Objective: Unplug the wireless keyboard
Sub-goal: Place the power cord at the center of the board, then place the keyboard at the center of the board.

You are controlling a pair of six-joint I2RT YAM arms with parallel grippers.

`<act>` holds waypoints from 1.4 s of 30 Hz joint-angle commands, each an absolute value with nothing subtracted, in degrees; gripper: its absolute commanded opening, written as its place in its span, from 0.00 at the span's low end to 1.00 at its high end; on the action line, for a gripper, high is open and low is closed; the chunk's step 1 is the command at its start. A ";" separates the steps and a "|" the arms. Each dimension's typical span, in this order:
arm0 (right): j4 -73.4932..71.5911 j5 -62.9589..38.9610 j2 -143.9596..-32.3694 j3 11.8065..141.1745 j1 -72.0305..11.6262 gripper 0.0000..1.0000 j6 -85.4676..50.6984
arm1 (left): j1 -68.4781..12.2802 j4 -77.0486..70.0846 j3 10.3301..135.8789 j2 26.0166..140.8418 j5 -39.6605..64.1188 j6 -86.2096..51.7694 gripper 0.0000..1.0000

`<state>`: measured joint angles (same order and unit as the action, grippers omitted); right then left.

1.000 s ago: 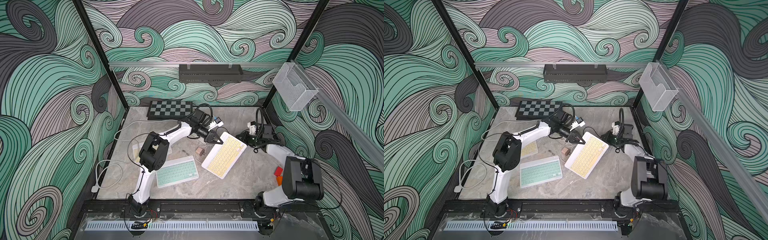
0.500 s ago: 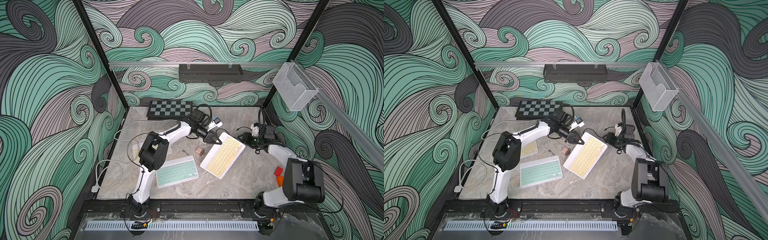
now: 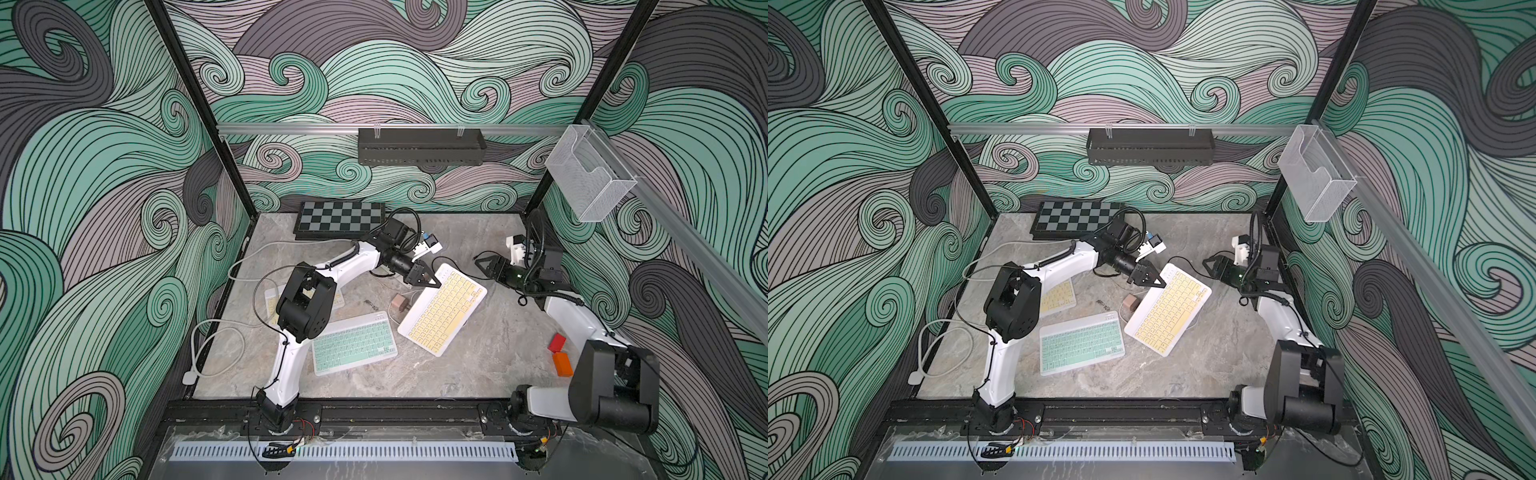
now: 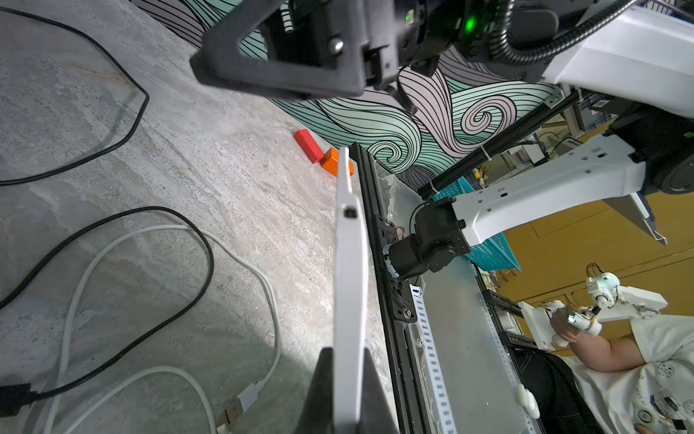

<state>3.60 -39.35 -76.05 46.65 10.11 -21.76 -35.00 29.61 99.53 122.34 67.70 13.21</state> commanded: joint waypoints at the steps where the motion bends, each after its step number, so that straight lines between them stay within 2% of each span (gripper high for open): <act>1: -5.22 -54.74 -73.53 45.84 10.03 0.68 -21.81 | -33.42 35.31 104.38 118.46 71.89 18.36 0.00; 5: -7.09 -61.49 -73.79 47.27 7.78 0.65 -20.30 | -33.00 45.54 108.78 119.77 71.34 25.21 0.00; 9: -2.54 -62.67 -76.06 50.09 4.53 0.55 -17.03 | -33.05 45.01 108.30 119.64 71.09 24.52 0.00; 13: -1.60 -63.54 -76.09 50.31 3.20 0.57 -15.43 | -33.09 44.44 107.93 119.33 70.86 24.15 0.00; 17: -0.32 -53.49 -72.21 49.51 3.33 0.68 -16.34 | -33.63 42.98 107.91 119.68 68.98 21.94 0.00; 22: 2.88 -32.65 -65.39 47.63 5.75 0.73 -21.10 | -36.98 32.79 103.98 119.27 64.33 14.27 0.00; 24: 3.93 -27.52 -63.05 46.47 8.90 0.74 -24.82 | -38.93 30.69 103.70 119.88 62.29 12.64 0.00; 28: 8.10 -22.83 -60.01 45.55 14.70 0.74 -29.97 | -42.79 31.92 107.31 123.15 60.14 12.49 0.00; 38: 14.20 -17.31 -57.34 45.19 15.09 0.74 -29.29 | -47.60 28.72 116.54 134.48 59.77 7.23 0.00; 42: 15.24 -15.40 -56.91 43.67 15.65 0.75 -29.15 | -48.83 25.54 118.13 138.55 55.98 4.54 0.00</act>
